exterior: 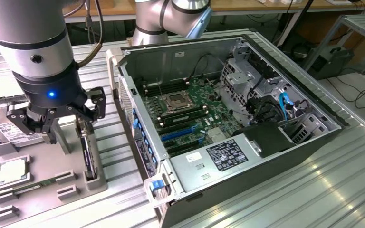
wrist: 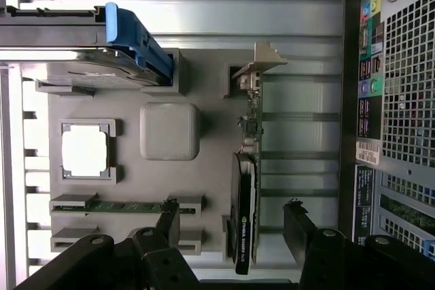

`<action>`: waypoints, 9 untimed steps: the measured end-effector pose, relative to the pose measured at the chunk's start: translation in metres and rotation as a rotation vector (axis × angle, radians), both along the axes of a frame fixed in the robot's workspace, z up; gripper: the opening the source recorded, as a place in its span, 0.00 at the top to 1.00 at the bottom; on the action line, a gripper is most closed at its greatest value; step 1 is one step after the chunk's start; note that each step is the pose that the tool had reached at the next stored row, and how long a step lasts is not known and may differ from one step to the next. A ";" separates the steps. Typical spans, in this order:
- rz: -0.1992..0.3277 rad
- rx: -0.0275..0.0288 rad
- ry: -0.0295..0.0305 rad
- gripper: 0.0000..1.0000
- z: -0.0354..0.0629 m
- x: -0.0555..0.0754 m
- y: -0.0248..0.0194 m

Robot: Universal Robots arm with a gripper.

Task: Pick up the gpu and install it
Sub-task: 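Pick up the gpu and move the gpu toward the slot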

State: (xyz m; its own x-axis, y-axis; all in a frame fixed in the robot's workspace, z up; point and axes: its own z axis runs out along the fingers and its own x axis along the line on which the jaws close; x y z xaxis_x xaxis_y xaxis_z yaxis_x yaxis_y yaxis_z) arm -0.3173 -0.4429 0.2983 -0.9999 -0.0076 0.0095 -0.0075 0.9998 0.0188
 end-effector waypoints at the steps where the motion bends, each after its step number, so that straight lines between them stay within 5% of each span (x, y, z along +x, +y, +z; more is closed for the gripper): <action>1: 0.000 0.0001 0.0000 0.28 -0.0014 0.000 0.0000; 9: 0.000 0.0001 0.0000 0.28 -0.0088 0.002 0.0000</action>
